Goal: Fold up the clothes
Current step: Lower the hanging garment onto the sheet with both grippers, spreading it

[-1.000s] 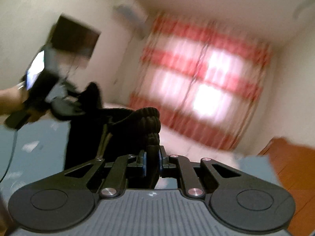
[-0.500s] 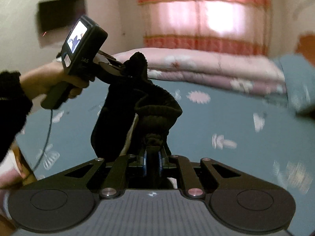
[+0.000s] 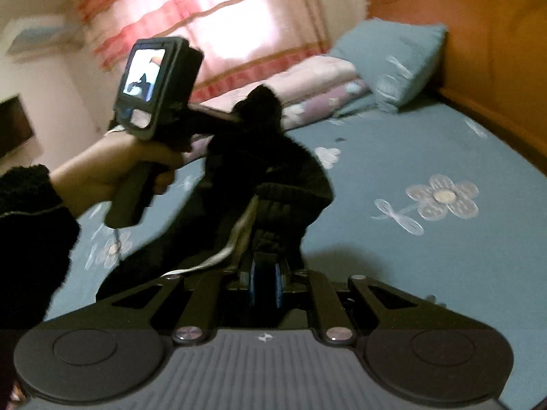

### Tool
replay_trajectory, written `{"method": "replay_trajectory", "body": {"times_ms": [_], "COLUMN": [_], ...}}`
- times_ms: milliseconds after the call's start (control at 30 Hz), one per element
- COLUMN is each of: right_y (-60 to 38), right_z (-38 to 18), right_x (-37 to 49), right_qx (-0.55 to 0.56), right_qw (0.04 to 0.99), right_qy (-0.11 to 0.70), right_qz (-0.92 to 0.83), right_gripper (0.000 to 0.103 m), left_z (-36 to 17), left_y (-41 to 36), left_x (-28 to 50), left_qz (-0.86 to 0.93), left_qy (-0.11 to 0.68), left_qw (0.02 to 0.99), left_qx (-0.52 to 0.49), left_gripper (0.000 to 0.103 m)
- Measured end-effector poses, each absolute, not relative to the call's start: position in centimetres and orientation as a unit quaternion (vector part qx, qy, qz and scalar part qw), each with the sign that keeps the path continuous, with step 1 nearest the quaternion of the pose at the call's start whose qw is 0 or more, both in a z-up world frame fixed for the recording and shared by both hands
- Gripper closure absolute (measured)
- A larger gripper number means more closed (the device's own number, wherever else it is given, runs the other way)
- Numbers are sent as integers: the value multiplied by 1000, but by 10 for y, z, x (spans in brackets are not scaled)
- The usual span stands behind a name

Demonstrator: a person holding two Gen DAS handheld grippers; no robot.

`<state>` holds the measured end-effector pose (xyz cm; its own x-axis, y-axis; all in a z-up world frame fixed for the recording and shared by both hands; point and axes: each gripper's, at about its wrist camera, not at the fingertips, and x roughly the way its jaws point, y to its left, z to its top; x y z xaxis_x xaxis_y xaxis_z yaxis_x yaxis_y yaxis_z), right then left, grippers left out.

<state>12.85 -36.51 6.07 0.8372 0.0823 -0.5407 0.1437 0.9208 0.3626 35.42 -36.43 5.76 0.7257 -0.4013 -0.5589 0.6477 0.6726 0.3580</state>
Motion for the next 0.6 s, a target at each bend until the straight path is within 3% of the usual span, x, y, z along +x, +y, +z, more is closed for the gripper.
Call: {"method": "replay_trajectory", "body": {"times_ms": [333, 467, 500, 600], "right_y": [-423, -443, -448, -457], "right_z": [-35, -53, -58, -66], "right_x": [129, 130, 132, 135], "right_qx": [239, 265, 264, 256], "right_qw": [894, 878, 876, 867], "right_qy": [352, 362, 364, 375], "right_qz": [-142, -164, -175, -205], "right_gripper": [90, 90, 90, 79], "left_z": [-44, -69, -72, -77], "left_y": [-431, -445, -447, -450], "left_x": [364, 363, 363, 361], "left_qz": [-339, -346, -350, -355], "left_qy": [277, 282, 280, 287], "left_qw": [850, 838, 835, 827], "left_qx": [292, 314, 318, 329], "left_gripper": [93, 88, 86, 64]}}
